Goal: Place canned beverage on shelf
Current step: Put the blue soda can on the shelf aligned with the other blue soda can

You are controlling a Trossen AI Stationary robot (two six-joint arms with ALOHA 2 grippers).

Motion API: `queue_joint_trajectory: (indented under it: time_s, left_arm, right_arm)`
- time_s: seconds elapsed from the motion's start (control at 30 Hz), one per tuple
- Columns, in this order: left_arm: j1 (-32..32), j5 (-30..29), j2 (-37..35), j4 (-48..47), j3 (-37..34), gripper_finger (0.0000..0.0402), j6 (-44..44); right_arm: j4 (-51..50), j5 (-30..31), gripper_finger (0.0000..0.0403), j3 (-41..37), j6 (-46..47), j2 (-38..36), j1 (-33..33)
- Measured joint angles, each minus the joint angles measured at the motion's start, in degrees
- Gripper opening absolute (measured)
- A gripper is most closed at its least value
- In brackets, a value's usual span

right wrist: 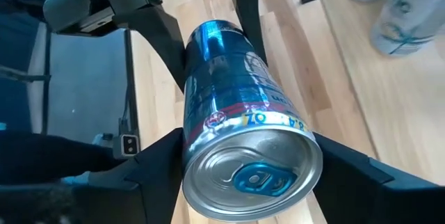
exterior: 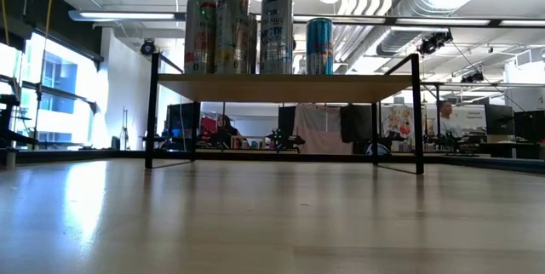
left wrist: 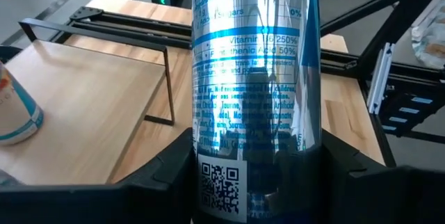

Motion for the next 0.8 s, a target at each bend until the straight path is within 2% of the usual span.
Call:
queue_joint_trajectory:
  time_s: [0.17,0.4,0.7,0.8]
  left_arm:
    - [0.0,-0.4,0.0,0.4,0.1,0.0168,-0.1]
    - [-0.2,0.6,0.0,-1.1,-0.1,0.0168,0.2]
    - [0.0,0.0,-0.4,-2.2,-0.1,0.0168,0.5]
    - [0.0,-1.2,-1.7,-3.6,-0.1,0.0168,-0.1]
  right_arm:
    - [0.1,1.8,0.0261,0.0,-0.2,-1.1,0.0]
    - [0.8,-2.6,0.0266,0.0,-0.5,-1.4,0.0]
    - [-0.2,-1.3,0.0365,0.0,0.6,-4.1,-1.4]
    - [-1.8,3.2,0.0383,0.0,1.5,-6.9,-1.7]
